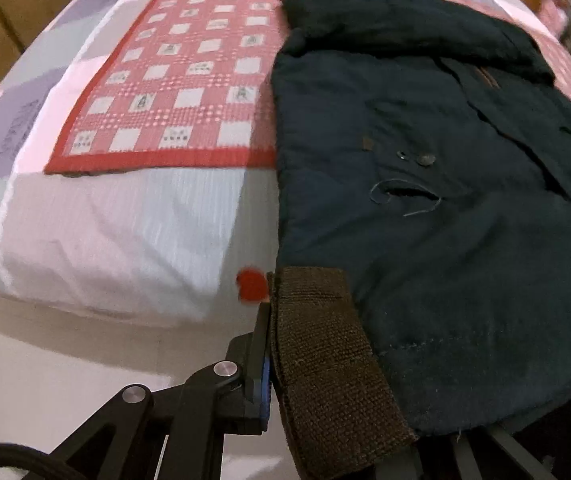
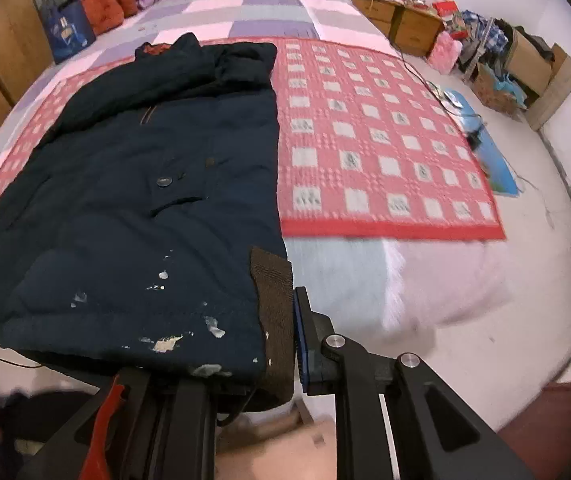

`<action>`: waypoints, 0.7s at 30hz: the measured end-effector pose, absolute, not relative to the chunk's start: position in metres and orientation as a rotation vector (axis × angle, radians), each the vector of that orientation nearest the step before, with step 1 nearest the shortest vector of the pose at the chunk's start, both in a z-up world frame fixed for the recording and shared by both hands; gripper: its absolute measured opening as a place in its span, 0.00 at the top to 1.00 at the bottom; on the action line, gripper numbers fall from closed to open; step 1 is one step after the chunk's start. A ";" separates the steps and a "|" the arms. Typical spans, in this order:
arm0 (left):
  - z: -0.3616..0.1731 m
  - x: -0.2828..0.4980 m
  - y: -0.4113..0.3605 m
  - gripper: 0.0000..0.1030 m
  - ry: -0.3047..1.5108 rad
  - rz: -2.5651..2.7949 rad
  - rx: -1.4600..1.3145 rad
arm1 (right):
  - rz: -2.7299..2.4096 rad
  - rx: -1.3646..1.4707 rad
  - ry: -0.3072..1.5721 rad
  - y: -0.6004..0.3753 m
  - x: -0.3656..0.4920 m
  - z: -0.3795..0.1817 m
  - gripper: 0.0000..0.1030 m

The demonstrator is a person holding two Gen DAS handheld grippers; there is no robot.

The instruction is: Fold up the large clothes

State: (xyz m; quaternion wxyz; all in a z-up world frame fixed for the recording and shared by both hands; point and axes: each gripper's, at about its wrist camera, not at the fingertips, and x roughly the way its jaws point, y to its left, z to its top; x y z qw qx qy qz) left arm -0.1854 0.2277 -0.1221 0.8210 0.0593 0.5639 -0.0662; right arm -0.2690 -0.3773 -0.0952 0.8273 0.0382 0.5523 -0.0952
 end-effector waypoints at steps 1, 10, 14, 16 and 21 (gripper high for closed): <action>-0.111 -0.194 0.230 0.86 1.215 -0.138 0.114 | -0.209 0.080 1.184 -0.376 -0.277 -0.085 0.84; -0.059 -0.178 0.239 0.86 1.195 -0.106 0.065 | -0.217 0.047 1.224 -0.359 -0.308 0.001 0.84; -0.040 -0.139 0.234 0.86 1.156 -0.097 0.085 | -0.216 0.049 1.166 -0.360 -0.278 0.021 0.84; -0.031 -0.114 0.228 0.86 1.137 -0.096 0.100 | -0.203 0.043 1.141 -0.363 -0.259 0.029 0.84; -0.008 -0.039 0.210 0.85 1.104 -0.061 0.118 | -0.155 0.025 1.070 -0.384 -0.184 0.039 0.84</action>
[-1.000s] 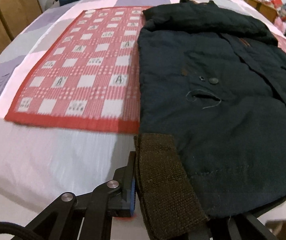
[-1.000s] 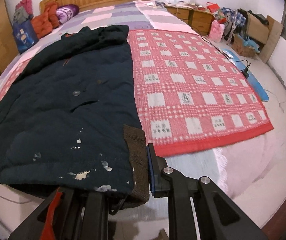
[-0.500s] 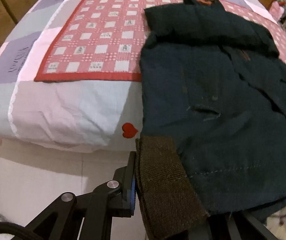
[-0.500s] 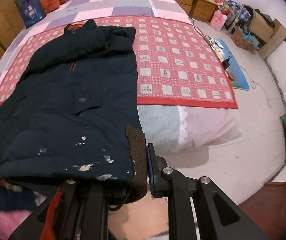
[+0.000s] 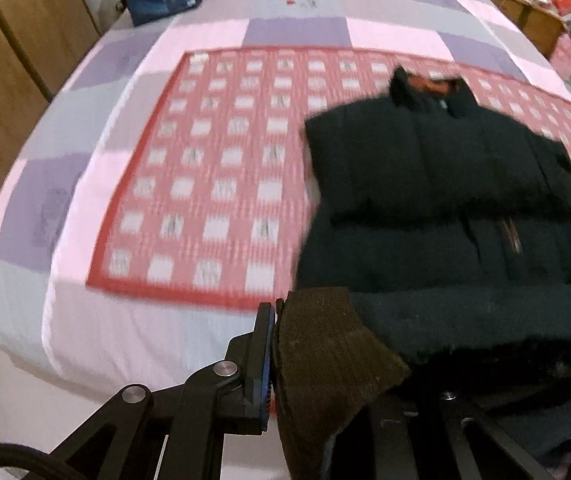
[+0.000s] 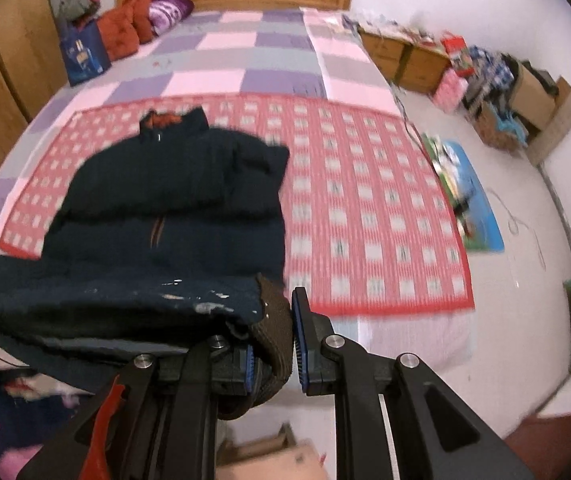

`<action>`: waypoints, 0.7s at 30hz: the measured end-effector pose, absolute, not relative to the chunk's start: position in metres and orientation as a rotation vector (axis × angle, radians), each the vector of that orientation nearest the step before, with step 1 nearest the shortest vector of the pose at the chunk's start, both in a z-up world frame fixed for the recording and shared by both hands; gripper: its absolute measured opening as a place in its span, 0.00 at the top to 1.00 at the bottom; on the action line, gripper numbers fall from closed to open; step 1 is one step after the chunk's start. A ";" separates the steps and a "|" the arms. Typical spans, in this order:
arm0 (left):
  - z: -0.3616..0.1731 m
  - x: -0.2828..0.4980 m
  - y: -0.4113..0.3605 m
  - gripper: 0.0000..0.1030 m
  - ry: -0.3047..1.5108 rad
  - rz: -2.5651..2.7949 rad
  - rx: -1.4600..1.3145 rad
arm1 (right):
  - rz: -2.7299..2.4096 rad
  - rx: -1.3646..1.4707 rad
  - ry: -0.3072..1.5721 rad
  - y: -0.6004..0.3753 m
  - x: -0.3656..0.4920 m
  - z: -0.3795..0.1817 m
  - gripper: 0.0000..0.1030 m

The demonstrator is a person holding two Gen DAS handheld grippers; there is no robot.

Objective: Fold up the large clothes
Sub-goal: 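Lift the hem with both tools and fold it toward the collar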

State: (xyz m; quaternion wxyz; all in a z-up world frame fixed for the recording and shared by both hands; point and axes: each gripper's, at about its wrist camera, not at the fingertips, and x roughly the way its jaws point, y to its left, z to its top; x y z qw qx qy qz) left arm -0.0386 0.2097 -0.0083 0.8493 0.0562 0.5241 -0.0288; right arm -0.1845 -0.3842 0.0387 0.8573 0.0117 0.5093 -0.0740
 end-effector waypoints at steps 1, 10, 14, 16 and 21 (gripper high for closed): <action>-0.005 -0.020 0.206 0.85 1.101 -0.050 0.120 | -0.144 0.026 1.052 -0.390 -0.164 0.041 0.84; -0.038 0.161 0.177 0.85 1.132 0.008 0.113 | -0.069 0.044 0.988 -0.442 0.026 0.016 0.84; -0.081 0.230 0.160 0.85 1.185 -0.003 0.141 | -0.098 0.059 1.034 -0.457 0.108 -0.024 0.84; -0.114 0.264 0.152 0.85 1.231 -0.019 0.165 | -0.119 0.080 1.073 -0.464 0.143 -0.052 0.84; -0.182 0.310 0.143 0.85 1.300 -0.024 0.190 | -0.177 0.098 1.147 -0.472 0.207 -0.126 0.84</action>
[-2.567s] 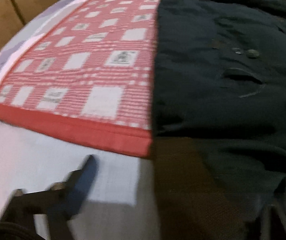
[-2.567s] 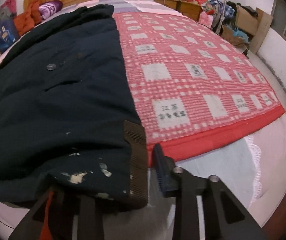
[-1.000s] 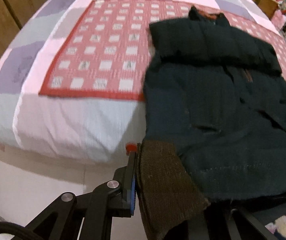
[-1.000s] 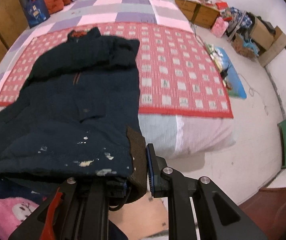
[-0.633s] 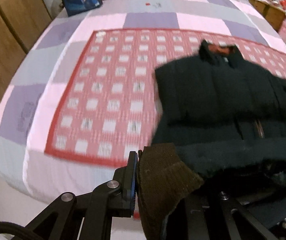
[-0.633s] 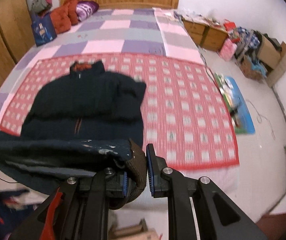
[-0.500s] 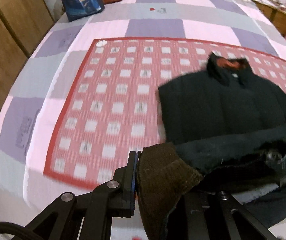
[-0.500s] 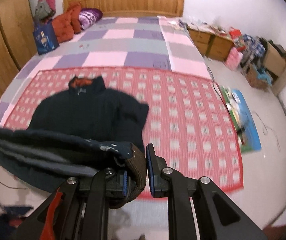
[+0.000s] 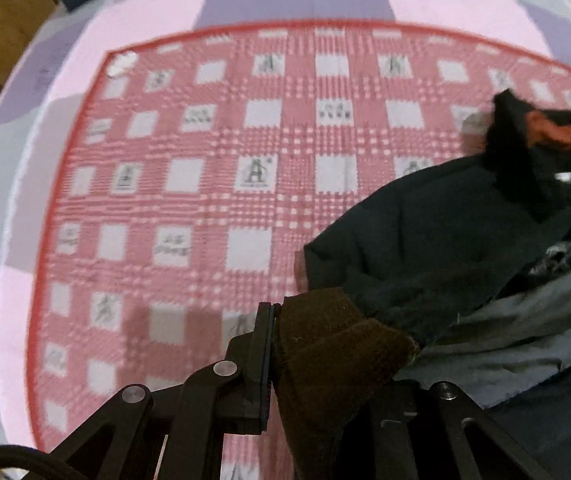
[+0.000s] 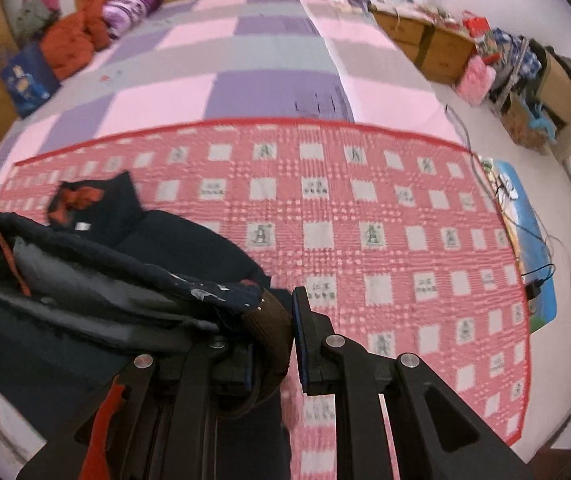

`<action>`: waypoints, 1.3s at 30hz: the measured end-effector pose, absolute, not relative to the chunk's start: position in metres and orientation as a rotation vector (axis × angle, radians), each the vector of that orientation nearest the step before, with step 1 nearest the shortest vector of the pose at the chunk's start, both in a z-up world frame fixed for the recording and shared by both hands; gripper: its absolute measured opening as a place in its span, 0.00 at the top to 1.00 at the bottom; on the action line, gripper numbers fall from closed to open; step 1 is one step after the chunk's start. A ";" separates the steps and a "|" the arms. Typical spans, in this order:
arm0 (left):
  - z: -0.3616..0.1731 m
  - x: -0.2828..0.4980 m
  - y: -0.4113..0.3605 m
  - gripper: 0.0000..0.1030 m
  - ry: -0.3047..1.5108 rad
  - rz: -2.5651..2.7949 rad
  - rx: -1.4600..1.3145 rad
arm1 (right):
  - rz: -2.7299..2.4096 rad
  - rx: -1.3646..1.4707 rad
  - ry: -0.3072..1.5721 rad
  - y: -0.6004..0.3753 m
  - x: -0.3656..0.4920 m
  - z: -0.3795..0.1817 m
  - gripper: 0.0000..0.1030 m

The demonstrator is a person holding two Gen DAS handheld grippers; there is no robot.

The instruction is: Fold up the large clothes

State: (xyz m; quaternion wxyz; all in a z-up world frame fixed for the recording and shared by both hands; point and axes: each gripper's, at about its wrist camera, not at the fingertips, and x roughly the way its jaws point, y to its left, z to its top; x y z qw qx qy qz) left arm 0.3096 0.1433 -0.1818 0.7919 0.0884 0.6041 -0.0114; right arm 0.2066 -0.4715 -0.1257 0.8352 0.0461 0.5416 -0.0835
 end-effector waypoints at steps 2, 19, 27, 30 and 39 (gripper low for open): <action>-0.207 0.325 0.140 0.85 1.326 -0.032 0.193 | -0.200 0.092 1.170 -0.473 0.224 -0.152 0.84; -0.269 0.365 0.131 0.55 1.446 -0.073 0.175 | -0.251 0.085 1.277 -0.480 0.274 -0.260 0.81; -0.204 0.369 0.163 0.30 1.384 -0.187 0.032 | -0.171 -0.044 1.267 -0.486 0.273 -0.222 0.36; -0.188 0.373 0.172 0.30 1.405 -0.213 -0.071 | -0.087 0.086 1.250 -0.507 0.273 -0.198 0.28; -0.148 0.369 0.179 0.27 1.291 -0.131 -0.197 | -0.032 -0.233 1.234 -0.472 0.281 -0.161 0.17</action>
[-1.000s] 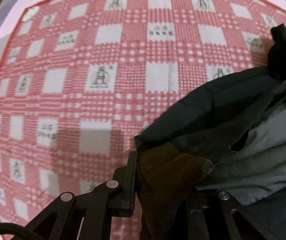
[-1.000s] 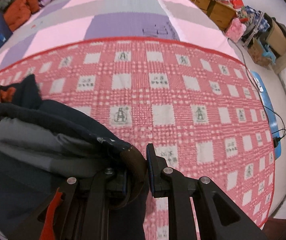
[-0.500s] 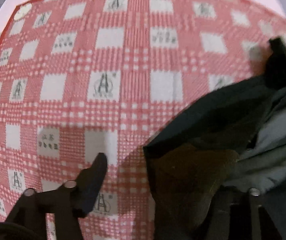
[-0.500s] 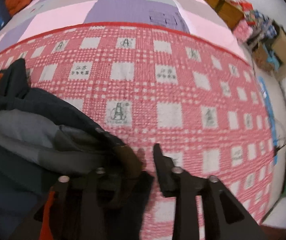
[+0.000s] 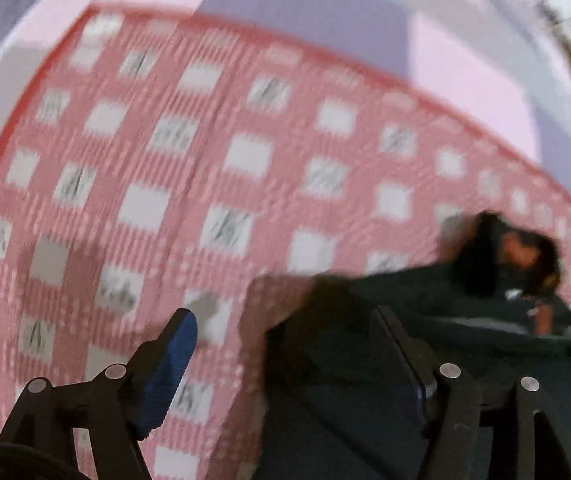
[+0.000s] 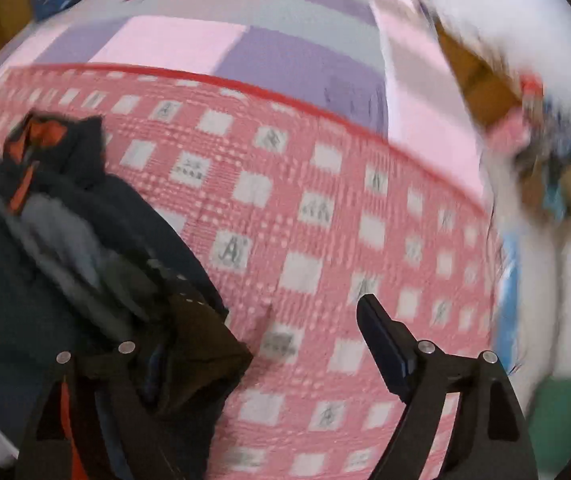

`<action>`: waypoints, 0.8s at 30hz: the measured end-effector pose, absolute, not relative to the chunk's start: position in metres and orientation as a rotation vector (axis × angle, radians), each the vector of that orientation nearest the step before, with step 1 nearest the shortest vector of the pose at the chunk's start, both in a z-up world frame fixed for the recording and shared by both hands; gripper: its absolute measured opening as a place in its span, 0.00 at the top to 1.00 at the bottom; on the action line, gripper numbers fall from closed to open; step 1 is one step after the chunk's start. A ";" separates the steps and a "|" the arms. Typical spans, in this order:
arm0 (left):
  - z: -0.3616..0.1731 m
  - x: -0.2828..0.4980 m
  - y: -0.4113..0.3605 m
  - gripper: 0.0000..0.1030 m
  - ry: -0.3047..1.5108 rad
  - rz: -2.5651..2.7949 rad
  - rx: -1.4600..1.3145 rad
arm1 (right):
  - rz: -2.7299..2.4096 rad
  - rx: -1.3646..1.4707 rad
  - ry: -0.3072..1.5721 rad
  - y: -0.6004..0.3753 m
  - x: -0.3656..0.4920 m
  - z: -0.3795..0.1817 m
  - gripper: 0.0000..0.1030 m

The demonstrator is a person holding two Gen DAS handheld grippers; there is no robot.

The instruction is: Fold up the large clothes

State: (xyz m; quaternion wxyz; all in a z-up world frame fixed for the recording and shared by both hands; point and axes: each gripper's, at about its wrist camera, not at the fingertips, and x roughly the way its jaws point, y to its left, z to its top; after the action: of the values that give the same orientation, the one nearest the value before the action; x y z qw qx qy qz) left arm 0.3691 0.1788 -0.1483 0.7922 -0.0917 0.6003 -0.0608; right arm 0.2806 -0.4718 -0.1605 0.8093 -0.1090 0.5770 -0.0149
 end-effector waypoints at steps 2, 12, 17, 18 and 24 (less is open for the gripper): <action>-0.134 0.354 0.158 0.27 1.207 -0.166 -0.115 | 0.038 -0.094 1.121 -0.473 0.276 -0.136 0.17; -0.151 0.214 0.021 0.23 1.055 -0.411 0.005 | 0.069 -0.071 0.905 -0.379 0.181 -0.120 0.17; -0.207 0.197 -0.025 0.20 1.107 -0.423 0.101 | 0.085 -0.195 1.077 -0.311 0.140 -0.202 0.17; -0.214 0.203 -0.029 0.13 1.083 -0.409 0.112 | 0.074 -0.196 1.116 -0.306 0.146 -0.220 0.17; -0.226 0.261 -0.020 0.00 1.031 -0.267 0.076 | 0.037 -0.140 1.106 -0.301 0.223 -0.257 0.00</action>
State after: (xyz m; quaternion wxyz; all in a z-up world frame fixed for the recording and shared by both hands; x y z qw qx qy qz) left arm 0.2611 -0.0198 -0.2261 0.8609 0.0365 0.4912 -0.1275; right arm 0.2231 -0.3012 -0.2571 0.8485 -0.0665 0.5247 0.0174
